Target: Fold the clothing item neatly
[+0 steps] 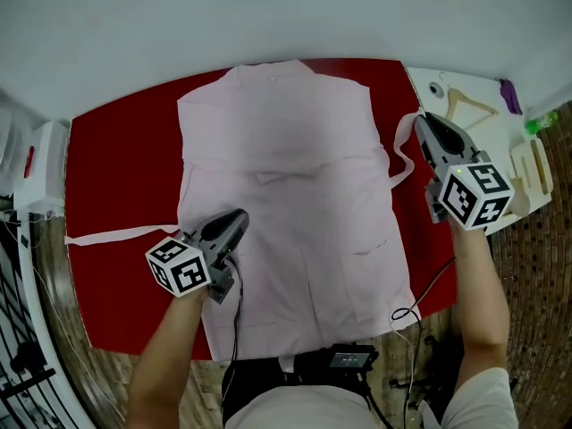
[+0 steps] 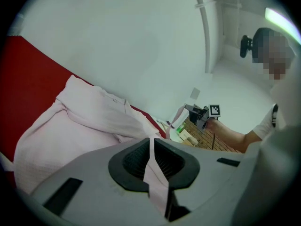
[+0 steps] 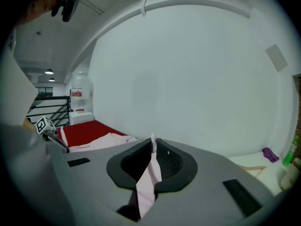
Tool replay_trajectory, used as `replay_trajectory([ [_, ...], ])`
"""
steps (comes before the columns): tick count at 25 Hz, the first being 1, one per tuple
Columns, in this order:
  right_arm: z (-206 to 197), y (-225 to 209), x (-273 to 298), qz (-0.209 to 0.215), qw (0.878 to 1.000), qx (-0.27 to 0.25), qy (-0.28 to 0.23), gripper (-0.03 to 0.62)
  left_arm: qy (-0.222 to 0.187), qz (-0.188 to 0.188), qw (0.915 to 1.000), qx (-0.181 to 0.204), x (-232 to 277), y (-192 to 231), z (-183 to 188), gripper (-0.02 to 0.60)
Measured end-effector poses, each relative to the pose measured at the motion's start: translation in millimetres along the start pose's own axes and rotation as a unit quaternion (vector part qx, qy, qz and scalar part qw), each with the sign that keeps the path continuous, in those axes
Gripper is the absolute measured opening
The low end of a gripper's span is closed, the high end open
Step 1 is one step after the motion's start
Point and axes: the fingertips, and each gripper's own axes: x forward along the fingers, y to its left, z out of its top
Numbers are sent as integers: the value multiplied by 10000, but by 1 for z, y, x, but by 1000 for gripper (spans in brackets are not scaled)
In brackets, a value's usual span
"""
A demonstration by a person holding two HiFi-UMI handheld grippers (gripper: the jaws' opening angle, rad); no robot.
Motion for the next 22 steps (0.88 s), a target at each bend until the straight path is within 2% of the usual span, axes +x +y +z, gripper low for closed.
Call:
replay_trajectory([
  [5, 33, 52, 7, 472, 9983, -86, -326, 40, -121, -84, 9999, 58, -3, -4, 10, 17],
  [9, 42, 97, 17, 942, 9948, -12, -393, 40, -198, -182, 9996, 50, 4, -11, 18, 106],
  [13, 31, 143, 32, 1434, 9892, -219, -211, 40, -203, -267, 9989, 333, 23, -25, 29, 160],
  [18, 0, 199, 47, 2174, 9726, -796, 202, 40, -82, -300, 9964, 794, 51, -40, 38, 181],
  [22, -16, 226, 46, 2740, 9552, -1039, 405, 40, 39, -322, 9944, 1001, 72, -39, 41, 184],
])
